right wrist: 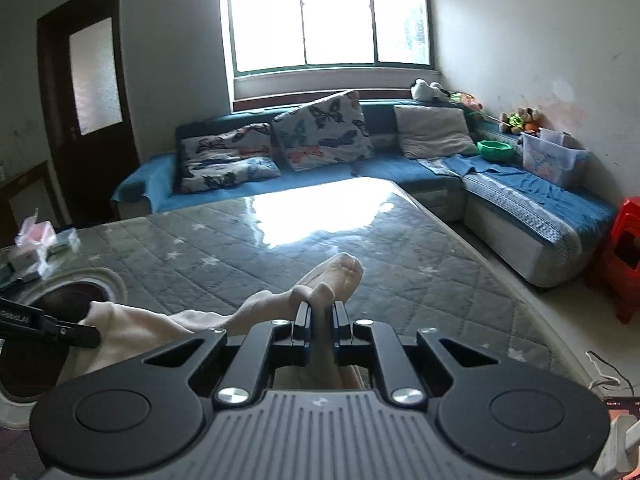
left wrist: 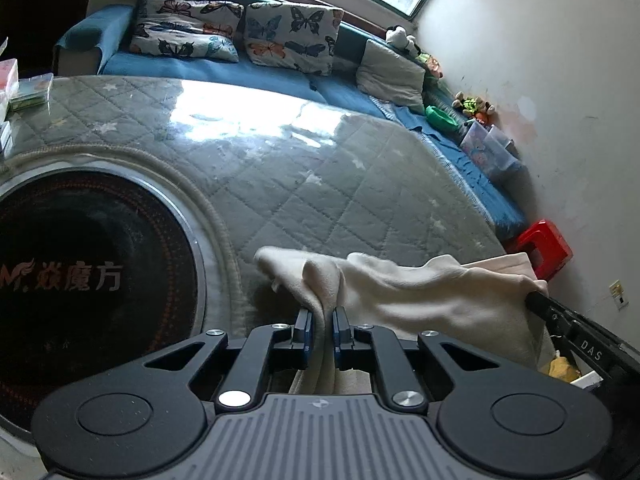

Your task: Fold clothes

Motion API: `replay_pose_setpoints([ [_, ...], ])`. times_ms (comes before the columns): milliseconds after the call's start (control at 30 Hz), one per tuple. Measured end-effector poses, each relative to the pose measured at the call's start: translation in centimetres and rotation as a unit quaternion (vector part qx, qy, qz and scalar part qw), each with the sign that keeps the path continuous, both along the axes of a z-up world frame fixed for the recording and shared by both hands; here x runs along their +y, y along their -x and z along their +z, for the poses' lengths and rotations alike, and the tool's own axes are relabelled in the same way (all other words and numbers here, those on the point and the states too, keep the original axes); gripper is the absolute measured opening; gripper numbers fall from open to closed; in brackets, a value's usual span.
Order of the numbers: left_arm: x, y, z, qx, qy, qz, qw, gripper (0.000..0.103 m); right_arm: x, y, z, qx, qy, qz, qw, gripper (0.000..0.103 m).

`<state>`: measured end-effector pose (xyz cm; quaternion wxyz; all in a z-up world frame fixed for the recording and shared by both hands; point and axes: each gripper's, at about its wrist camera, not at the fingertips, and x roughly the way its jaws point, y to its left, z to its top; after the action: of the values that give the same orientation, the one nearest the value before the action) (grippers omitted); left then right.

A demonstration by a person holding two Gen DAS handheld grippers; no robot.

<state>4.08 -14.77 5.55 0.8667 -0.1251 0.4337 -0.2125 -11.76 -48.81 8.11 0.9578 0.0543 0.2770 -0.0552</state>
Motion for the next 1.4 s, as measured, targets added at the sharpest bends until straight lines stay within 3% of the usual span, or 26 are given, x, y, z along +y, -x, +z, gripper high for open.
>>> replay_pose_setpoints([
  [200, 0.8, -0.3, -0.7, 0.014, -0.011, 0.006, 0.9998, 0.018, -0.2, -0.7, -1.7, 0.035, 0.010, -0.013, 0.999, 0.014],
  [333, 1.1, 0.1, -0.3, -0.002, -0.022, 0.010, 0.9997, 0.037, 0.3, -1.0, -1.6, 0.033, 0.005, 0.000, 0.999, 0.014],
  [567, 1.6, -0.2, 0.2, -0.012, -0.022, 0.009, 0.9996, 0.037, 1.7, -3.2, -2.3, 0.049, -0.014, 0.038, 0.998, 0.014],
  [1000, -2.1, -1.5, 0.3, -0.024, -0.002, -0.059, 0.9980, 0.031, 3.2, -6.4, -5.0, 0.074, -0.012, 0.049, 0.996, 0.016],
  [1400, -5.4, -4.7, -2.3, -0.014, -0.032, -0.075, 0.9966, 0.031, 3.6, -7.1, -5.5, 0.071, 0.001, 0.051, 0.996, 0.024],
])
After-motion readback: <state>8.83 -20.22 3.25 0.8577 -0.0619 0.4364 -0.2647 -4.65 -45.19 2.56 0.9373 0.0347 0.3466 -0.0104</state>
